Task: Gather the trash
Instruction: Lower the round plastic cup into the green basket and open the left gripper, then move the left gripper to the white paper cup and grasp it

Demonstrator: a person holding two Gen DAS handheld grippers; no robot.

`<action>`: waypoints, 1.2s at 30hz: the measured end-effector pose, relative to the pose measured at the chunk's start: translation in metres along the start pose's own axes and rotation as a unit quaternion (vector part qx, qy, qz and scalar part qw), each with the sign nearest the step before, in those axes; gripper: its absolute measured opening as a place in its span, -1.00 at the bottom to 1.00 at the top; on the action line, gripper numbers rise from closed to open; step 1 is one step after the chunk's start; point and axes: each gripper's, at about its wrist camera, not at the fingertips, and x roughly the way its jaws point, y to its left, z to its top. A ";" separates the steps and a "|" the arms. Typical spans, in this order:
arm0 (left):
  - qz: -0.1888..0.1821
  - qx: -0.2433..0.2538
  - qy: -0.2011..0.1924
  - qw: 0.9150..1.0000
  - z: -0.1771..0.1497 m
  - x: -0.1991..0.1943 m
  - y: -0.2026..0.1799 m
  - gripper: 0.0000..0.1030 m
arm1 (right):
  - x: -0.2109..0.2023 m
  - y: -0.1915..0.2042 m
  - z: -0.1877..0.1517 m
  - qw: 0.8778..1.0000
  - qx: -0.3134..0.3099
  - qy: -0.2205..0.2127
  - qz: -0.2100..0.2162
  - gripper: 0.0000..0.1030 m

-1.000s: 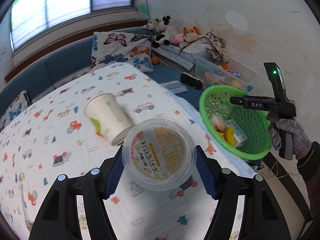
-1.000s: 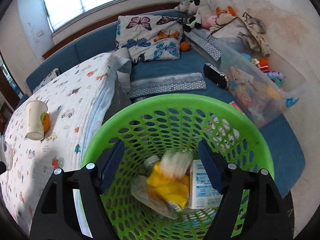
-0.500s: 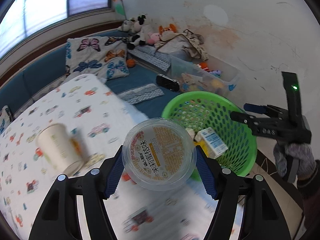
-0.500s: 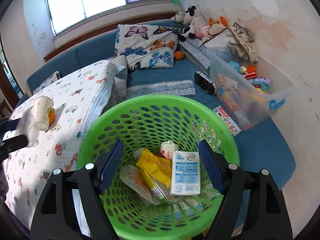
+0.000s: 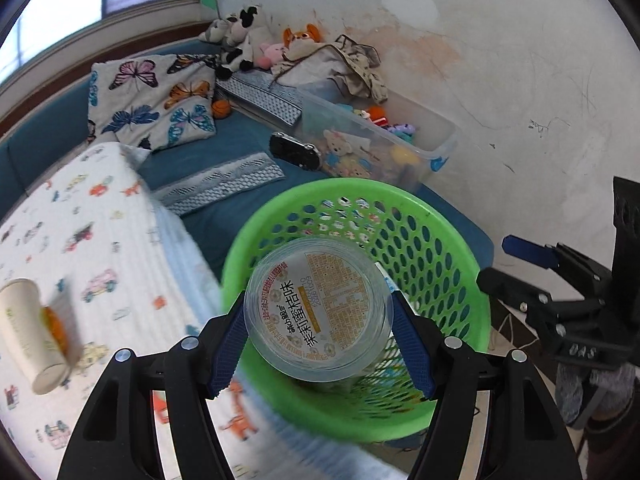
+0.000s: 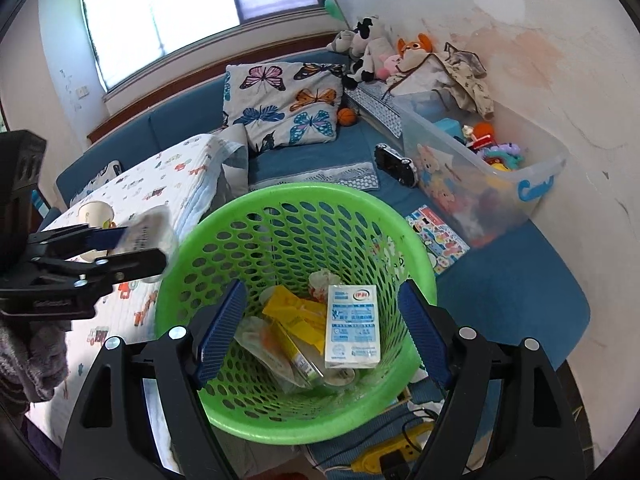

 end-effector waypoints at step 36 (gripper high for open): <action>0.199 -0.172 -0.053 0.963 -0.031 -0.075 0.155 0.50 | 0.007 0.049 -0.009 0.998 -0.025 0.011 0.049 0.54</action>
